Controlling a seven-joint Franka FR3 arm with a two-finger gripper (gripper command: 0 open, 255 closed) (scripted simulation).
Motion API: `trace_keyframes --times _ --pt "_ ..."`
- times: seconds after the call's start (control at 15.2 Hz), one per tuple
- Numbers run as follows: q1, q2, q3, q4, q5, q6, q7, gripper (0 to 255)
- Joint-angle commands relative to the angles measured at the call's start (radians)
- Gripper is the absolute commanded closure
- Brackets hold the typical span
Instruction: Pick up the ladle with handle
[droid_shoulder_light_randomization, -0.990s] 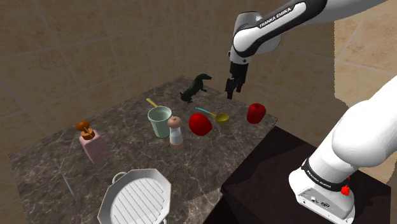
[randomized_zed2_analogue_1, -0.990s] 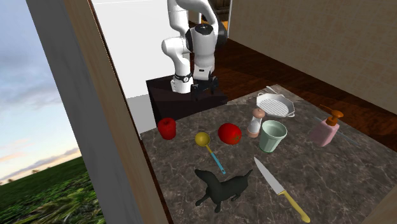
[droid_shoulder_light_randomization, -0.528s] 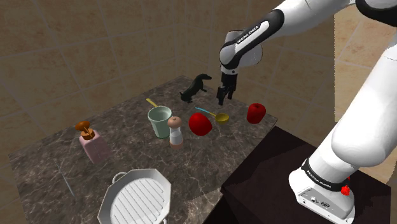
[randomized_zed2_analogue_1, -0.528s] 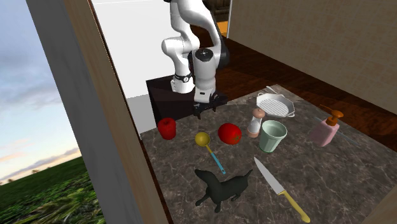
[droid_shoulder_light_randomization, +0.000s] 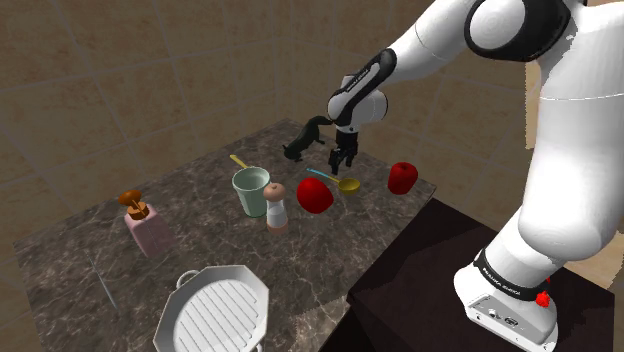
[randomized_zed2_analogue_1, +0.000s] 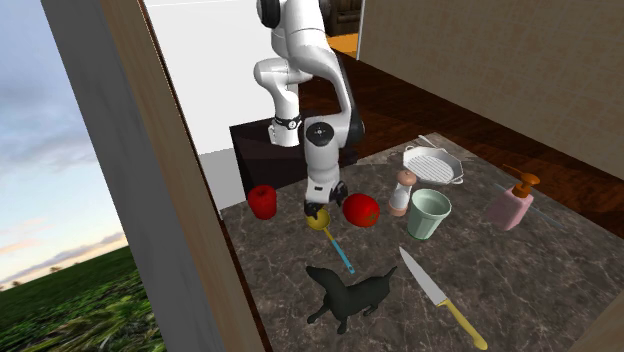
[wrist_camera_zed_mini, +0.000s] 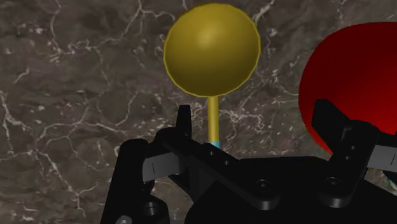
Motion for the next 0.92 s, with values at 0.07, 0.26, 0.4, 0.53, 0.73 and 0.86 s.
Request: trace_keyframes --times 0.07,0.26,0.4,0.53,0.73,0.86 --pt "-0.02 0.125 0.011 0.098 0.026 0.016 -0.022 0" --pt "-0.03 0.187 0.018 0.146 0.036 0.027 -0.029 0" --pt "-0.032 0.21 0.021 0.152 0.04 0.043 -0.034 0" --pt "-0.034 0.233 0.025 0.159 0.044 0.059 -0.039 0" --pt "-0.036 0.264 0.029 0.169 0.049 0.08 -0.045 0" --pt "-0.036 0.265 0.029 0.17 0.049 0.08 -0.044 255"
